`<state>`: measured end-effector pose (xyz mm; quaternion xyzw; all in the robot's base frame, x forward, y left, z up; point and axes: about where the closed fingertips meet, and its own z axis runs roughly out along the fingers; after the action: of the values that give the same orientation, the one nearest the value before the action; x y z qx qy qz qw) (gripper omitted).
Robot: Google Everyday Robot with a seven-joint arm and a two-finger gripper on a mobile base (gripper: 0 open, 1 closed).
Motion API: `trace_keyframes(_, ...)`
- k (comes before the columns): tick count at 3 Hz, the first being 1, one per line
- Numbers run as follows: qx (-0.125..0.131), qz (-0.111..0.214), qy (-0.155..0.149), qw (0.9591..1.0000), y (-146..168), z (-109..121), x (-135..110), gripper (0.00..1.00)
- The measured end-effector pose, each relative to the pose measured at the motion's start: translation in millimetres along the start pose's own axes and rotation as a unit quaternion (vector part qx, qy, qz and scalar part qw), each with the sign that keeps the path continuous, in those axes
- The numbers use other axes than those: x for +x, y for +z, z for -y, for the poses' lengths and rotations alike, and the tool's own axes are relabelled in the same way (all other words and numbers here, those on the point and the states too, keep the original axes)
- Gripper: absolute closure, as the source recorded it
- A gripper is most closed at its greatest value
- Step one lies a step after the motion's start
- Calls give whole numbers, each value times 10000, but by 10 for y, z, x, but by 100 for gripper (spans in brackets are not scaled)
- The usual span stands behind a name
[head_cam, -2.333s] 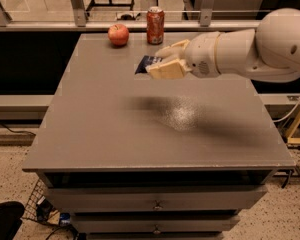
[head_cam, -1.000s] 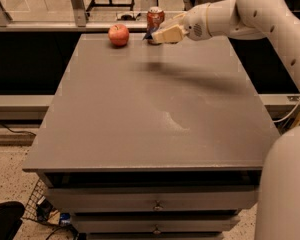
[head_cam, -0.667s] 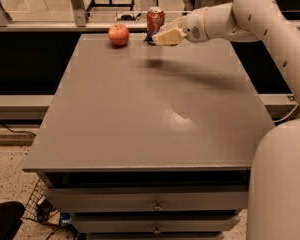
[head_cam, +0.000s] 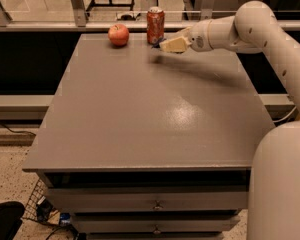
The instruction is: Move rxbar blueberry near coke can
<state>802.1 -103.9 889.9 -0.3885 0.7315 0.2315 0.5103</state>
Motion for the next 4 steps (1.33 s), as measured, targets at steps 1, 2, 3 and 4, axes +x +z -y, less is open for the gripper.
trace_keyframes(1,225,-37,176,9996,-34,168,121,100)
trace_keyframes(2,408,-37,264,9988,-52,313,141,100)
trace_keyframes(3,375,-40,264,9989,-18,291,144,82)
trace_keyframes(4,349,-45,268,9990,19,274,150,57)
